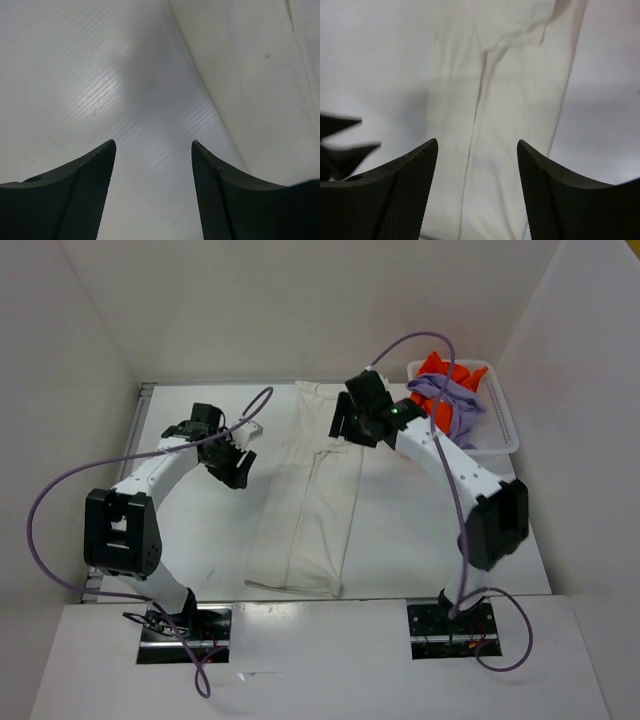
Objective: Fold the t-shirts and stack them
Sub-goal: Grab the bottom of the folded rectangular tshirt with both arms
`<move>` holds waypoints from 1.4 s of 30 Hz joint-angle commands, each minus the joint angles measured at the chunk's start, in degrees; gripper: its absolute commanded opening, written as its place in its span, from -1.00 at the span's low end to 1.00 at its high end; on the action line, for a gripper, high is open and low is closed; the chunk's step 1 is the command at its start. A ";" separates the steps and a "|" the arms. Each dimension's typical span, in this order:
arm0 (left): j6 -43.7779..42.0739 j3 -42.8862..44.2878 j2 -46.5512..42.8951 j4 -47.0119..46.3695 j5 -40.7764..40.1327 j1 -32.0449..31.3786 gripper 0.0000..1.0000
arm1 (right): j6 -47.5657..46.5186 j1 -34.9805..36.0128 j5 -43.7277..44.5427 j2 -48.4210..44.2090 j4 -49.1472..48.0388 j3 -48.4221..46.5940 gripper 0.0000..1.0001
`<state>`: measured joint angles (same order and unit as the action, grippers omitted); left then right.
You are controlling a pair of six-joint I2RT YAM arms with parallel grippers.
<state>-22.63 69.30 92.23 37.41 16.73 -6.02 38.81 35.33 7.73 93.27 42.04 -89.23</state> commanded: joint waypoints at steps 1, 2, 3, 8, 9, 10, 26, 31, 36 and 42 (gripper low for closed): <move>-0.75 2.33 1.72 -0.40 1.99 -1.88 0.39 | -6.89 -4.82 1.23 11.37 -6.27 -8.65 0.39; -0.75 2.33 2.34 -0.41 1.99 -1.89 0.39 | -7.86 -4.83 2.02 16.97 -6.27 -13.55 0.39; -0.22 2.33 2.34 -0.41 1.99 -1.89 0.39 | -8.57 -5.53 2.73 19.73 -6.27 -16.04 0.39; 0.30 1.72 4.71 -1.46 0.06 -3.03 0.39 | -10.68 -7.82 5.37 32.57 -2.94 -27.12 0.39; 0.31 1.72 4.72 -1.46 0.06 -3.03 0.39 | -10.68 -8.78 5.37 34.06 -2.32 -30.01 0.39; 0.31 1.72 5.33 -1.46 0.06 -3.03 0.39 | -10.68 -9.31 4.85 36.43 -1.71 -31.08 0.42; -5.14 -2.15 8.94 -1.63 6.56 -4.86 0.45 | -5.24 -8.35 -0.16 11.06 -10.13 14.66 0.46; -2.34 -1.37 10.78 -6.20 5.34 -8.22 0.47 | -2.95 -7.73 -0.87 10.35 -11.37 17.51 0.46; 2.49 6.09 11.30 -14.70 4.10 -6.03 0.57 | -2.42 -2.91 -1.49 4.21 -9.61 22.95 0.46; 16.38 30.59 27.72 -13.34 11.56 -0.92 0.61 | -0.41 8.86 -2.01 -7.74 -5.48 33.15 0.46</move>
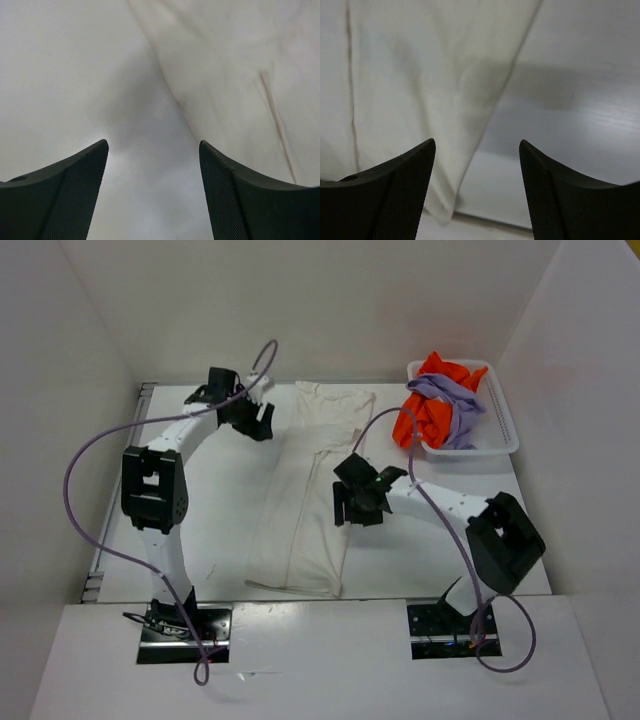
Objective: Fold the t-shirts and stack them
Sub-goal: Grab the bottom of the folded rectangular tshirt with both arms
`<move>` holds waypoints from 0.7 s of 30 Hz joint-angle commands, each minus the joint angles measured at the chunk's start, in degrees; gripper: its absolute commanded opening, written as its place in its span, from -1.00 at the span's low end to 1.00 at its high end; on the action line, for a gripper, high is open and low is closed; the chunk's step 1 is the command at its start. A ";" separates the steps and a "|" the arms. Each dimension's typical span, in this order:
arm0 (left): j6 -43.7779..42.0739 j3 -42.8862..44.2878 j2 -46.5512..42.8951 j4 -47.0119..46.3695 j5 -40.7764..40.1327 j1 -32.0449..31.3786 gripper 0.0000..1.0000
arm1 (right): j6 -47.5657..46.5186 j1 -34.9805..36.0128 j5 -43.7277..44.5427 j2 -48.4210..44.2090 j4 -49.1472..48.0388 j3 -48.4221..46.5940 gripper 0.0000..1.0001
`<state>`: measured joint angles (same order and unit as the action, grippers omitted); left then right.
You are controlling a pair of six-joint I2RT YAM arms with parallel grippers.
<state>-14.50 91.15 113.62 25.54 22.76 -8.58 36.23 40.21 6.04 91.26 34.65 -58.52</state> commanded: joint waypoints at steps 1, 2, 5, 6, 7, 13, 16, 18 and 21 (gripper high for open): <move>9.13 13.56 7.83 -0.41 6.67 1.64 0.61 | 2.96 5.31 -1.20 -7.23 1.91 4.27 0.46; 9.75 13.61 8.71 -0.40 7.29 2.16 0.61 | 3.75 8.45 -1.73 -9.94 2.60 5.08 0.46; 7.41 8.37 6.37 1.16 6.77 1.55 0.58 | 8.14 15.66 -1.74 -11.81 4.97 5.70 0.46; 5.73 6.25 5.04 2.05 6.77 1.55 0.58 | 10.25 17.00 -1.74 -11.81 5.85 5.70 0.46; 3.80 3.53 1.20 2.75 7.72 1.55 0.58 | 11.14 18.32 -2.26 -11.03 6.73 5.70 0.46; -18.60 -22.46 -20.06 10.03 7.65 0.84 0.55 | 16.67 27.03 -2.79 -9.00 9.20 5.61 0.46; -27.32 -29.95 -25.71 18.56 7.12 -0.47 0.55 | 17.91 27.65 -2.79 -7.95 6.49 7.28 0.46; -31.35 -32.69 -27.31 23.23 5.98 -2.74 0.55 | 18.43 27.65 -2.79 -6.55 4.38 7.81 0.44; -38.10 -38.14 -33.18 26.48 4.83 -6.52 0.55 | 18.44 29.13 -2.09 -4.18 2.27 8.42 0.41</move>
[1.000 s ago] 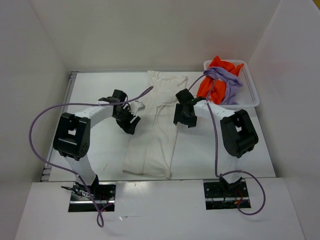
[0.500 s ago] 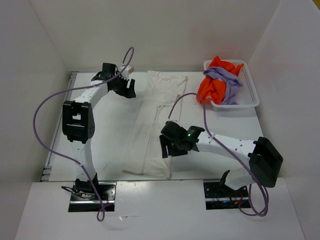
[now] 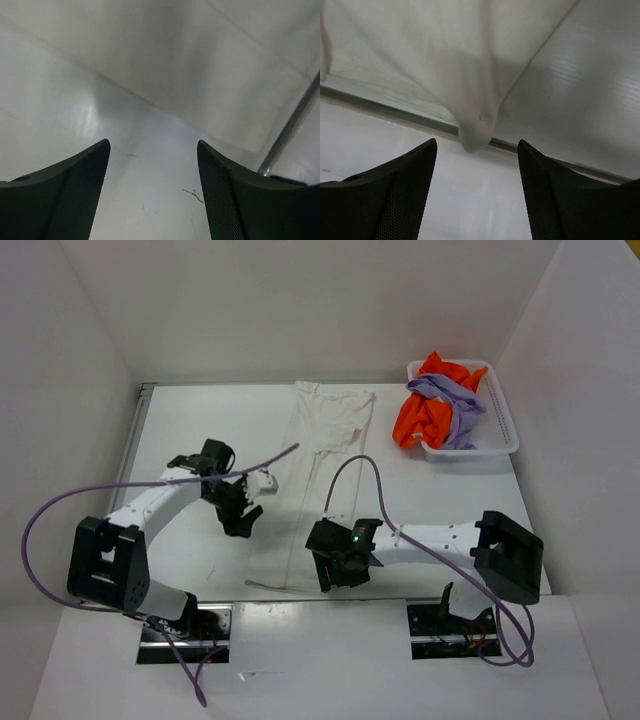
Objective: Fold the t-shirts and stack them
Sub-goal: Grab the bottom of the folded rectangular tshirt with both arms
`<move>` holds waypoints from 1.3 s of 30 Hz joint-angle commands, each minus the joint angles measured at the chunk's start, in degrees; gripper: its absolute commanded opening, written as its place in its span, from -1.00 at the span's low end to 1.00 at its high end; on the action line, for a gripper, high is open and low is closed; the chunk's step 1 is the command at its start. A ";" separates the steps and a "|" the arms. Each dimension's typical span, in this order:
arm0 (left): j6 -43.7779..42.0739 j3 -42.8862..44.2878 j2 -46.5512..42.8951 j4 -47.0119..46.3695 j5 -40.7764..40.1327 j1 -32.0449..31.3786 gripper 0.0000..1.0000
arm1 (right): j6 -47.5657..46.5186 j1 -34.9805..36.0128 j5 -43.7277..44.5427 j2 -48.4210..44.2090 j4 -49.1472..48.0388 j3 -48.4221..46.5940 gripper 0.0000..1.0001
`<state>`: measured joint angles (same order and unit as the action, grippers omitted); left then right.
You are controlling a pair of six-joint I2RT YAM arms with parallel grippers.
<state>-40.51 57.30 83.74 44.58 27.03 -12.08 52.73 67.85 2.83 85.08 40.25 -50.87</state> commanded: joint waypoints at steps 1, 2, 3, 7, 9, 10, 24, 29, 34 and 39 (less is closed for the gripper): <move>-13.79 -5.78 -4.98 7.45 0.05 -3.74 0.55 | 2.55 2.36 1.73 2.54 -3.34 1.30 0.41; -15.28 -7.36 -6.91 7.45 0.04 -3.74 0.55 | 2.55 2.37 2.44 3.07 -4.21 1.30 0.41; -16.17 -10.07 -10.41 6.41 0.04 -4.61 0.55 | 2.55 2.98 2.44 3.77 -4.21 1.30 0.41; -20.54 -11.33 -13.43 6.13 1.62 -7.34 0.65 | 3.17 2.98 4.20 4.31 -5.09 1.30 0.41; -23.46 -12.03 -15.97 6.14 2.24 -8.57 0.76 | 3.78 2.98 4.82 3.70 -5.09 1.30 0.41; -28.17 -12.82 -16.68 6.14 1.63 -9.19 0.76 | 3.78 2.98 4.82 3.00 -5.09 1.30 0.41; -16.50 14.53 -5.05 14.30 8.26 6.63 1.00 | 4.31 2.98 9.12 -1.40 -3.16 1.04 0.41; -27.52 1.43 -26.69 6.01 -2.65 1.11 1.00 | 4.84 2.98 9.12 -3.77 -5.36 4.29 0.41; -5.22 2.53 -21.56 10.91 -2.30 -0.58 1.00 | 4.84 2.46 10.78 -4.31 -3.96 4.82 0.41; -19.77 -4.28 -30.25 13.42 9.34 -3.46 1.00 | 7.64 2.46 11.41 -6.41 -4.82 5.78 0.41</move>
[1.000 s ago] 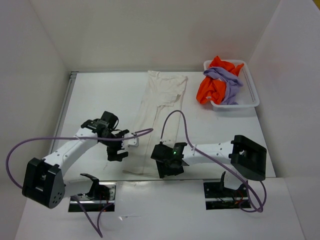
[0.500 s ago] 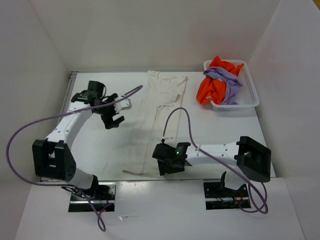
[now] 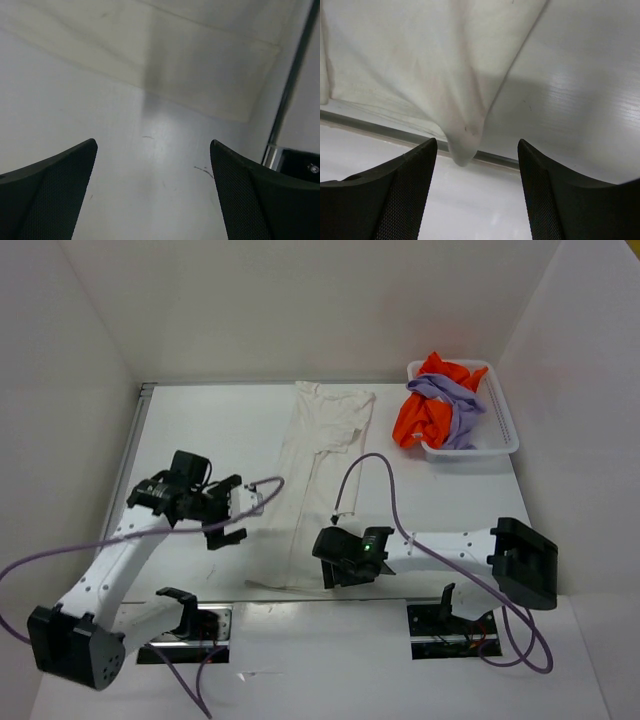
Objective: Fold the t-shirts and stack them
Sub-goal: Grab the bottom of the folded rectangular tshirt with both arms
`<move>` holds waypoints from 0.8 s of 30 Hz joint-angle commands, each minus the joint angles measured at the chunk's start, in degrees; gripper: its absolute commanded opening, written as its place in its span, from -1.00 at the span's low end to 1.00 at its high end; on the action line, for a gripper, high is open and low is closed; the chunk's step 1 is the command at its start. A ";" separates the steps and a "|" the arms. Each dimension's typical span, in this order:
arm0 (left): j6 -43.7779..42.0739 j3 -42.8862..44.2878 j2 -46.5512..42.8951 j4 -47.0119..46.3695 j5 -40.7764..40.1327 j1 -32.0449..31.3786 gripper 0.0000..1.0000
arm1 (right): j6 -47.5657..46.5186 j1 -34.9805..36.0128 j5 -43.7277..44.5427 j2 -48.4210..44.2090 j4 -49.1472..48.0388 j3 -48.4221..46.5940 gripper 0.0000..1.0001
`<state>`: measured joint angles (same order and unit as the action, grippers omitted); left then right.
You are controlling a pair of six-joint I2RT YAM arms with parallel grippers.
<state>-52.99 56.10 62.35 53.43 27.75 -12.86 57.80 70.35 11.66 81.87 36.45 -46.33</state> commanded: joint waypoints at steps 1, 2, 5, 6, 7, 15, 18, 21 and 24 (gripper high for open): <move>-13.65 -5.36 -12.82 4.58 9.86 -3.91 1.00 | 3.19 -0.03 2.58 -3.20 -1.55 1.24 0.41; -19.11 -11.65 -17.48 3.97 9.87 -4.97 1.00 | 3.20 -0.03 2.58 -3.20 -1.55 1.76 0.41; -37.39 -23.19 -38.65 -1.40 1.98 -7.79 1.00 | 3.72 -0.56 2.05 -3.73 -1.55 2.29 0.41; -41.97 -29.66 -48.71 -1.40 0.39 -8.84 1.00 | 4.24 -0.56 2.05 -3.73 -1.55 2.29 0.41; -47.15 -32.08 -53.51 -1.40 0.38 -9.37 1.00 | 4.25 -0.56 2.05 -3.73 -1.55 2.81 0.41; -50.54 -35.71 -49.28 -4.48 3.82 -21.93 0.75 | 2.93 -2.41 -1.11 -2.50 -2.70 3.35 0.41; -51.25 -34.56 -40.83 -3.68 -0.48 -27.20 0.57 | 2.40 -3.02 -1.64 -1.09 -2.08 2.21 0.41; -54.49 -35.52 -39.32 -5.08 -4.00 -30.28 0.30 | 2.40 -3.72 -2.95 -0.57 -3.22 2.20 0.41; -55.72 -36.14 -37.57 -5.79 -7.42 -32.66 0.24 | 1.18 -4.25 -2.96 0.66 -3.93 2.20 0.41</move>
<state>-104.31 19.51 23.38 48.77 23.57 -43.86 60.01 66.89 8.73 81.41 34.98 -43.66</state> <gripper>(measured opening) 0.622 0.709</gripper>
